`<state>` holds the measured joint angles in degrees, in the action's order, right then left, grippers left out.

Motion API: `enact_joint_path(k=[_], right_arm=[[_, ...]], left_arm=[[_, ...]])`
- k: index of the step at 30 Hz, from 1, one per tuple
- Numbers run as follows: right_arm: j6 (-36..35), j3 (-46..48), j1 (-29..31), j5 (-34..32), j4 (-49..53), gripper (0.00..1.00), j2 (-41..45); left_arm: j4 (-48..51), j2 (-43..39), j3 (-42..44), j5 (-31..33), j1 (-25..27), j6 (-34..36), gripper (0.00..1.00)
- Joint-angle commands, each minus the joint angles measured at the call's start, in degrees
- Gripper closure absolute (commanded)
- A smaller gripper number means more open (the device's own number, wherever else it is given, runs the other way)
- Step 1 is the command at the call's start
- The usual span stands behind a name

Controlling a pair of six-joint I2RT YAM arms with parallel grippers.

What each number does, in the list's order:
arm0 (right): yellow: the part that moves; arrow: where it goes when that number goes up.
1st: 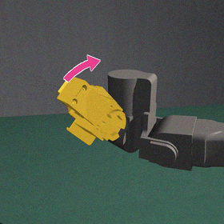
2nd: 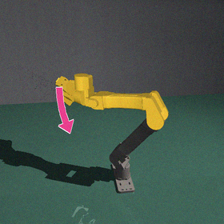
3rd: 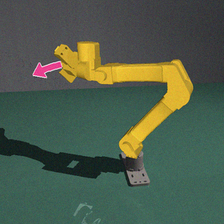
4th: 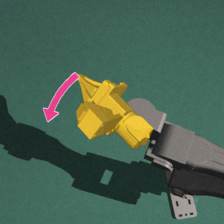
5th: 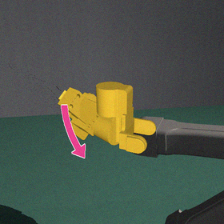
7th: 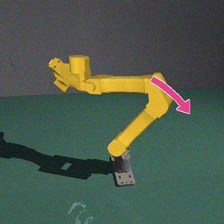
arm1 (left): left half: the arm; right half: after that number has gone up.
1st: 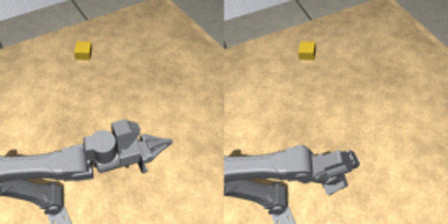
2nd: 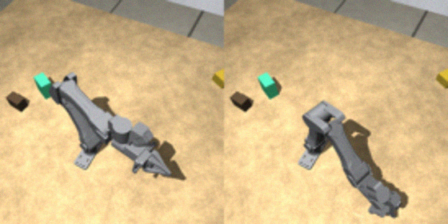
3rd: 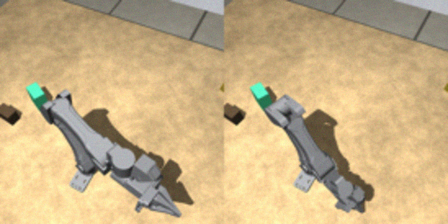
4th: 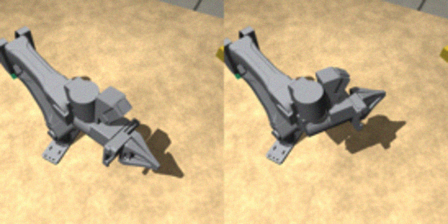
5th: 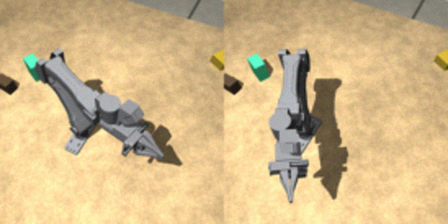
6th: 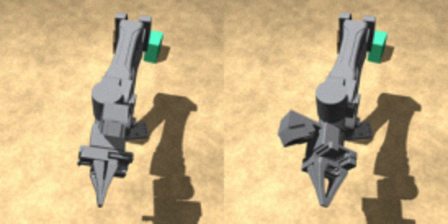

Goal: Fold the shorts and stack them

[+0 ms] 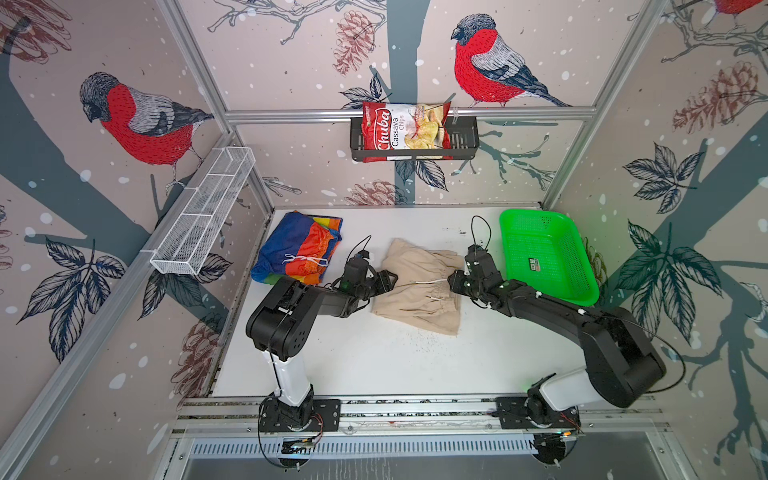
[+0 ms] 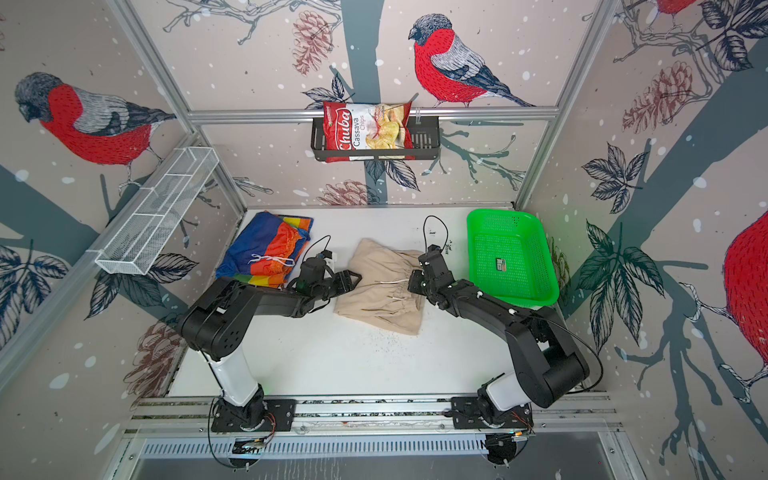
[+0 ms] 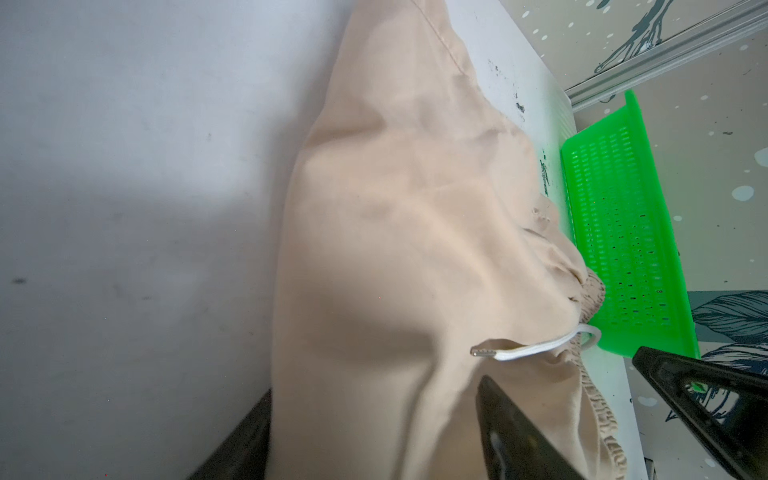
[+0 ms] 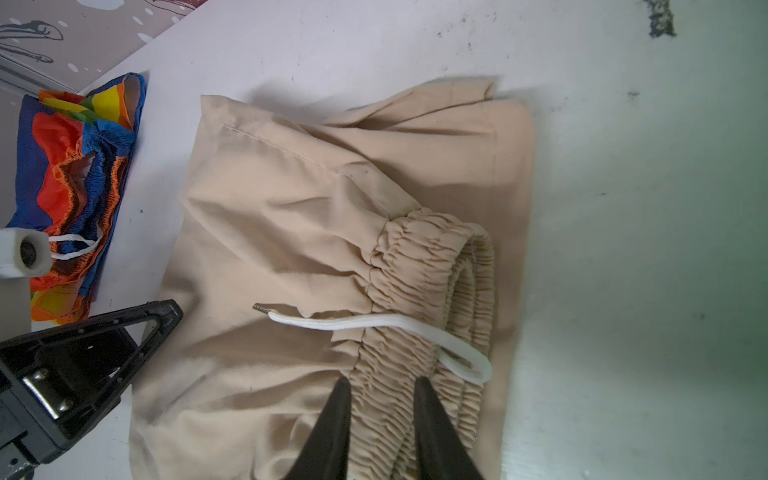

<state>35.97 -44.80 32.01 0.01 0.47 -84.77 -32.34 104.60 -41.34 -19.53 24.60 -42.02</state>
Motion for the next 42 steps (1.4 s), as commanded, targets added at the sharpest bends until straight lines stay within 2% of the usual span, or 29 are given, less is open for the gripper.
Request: enact_joint_path(k=[1,5,11,19,24,32,38,42], right_arm=[[0.5,-0.4,0.4,-0.6,-1.6,0.72,-0.5],[0.7,-0.4,0.7,-0.8,-1.6,0.73,-0.8],[0.6,-0.4,0.8,-2.0,-0.5,0.74,0.9],[0.1,0.2,0.6,-4.4,1.0,0.74,3.6],[0.2,0.6,0.6,-4.5,0.8,0.74,4.1],[-0.7,0.8,0.6,-4.7,1.1,0.74,4.2],[-0.8,1.1,0.5,-4.4,0.5,0.75,3.8],[-1.0,1.9,0.4,-4.2,-0.1,0.75,3.7]], left_arm=[[4.1,0.9,-0.3,-0.7,0.7,-0.6,0.56],[5.1,1.0,-1.0,-0.3,1.0,-0.9,1.0],[12.3,-2.1,-4.8,1.8,1.0,1.8,1.0],[25.7,-9.7,-10.9,11.7,0.6,8.9,1.0],[33.1,-10.4,-15.5,16.4,0.2,12.0,1.0],[40.8,-11.7,-21.0,27.8,-2.4,13.6,1.0],[46.0,-8.3,-26.8,32.0,-4.3,16.1,1.0],[45.0,-8.1,-26.2,32.7,-9.1,15.4,1.0]])
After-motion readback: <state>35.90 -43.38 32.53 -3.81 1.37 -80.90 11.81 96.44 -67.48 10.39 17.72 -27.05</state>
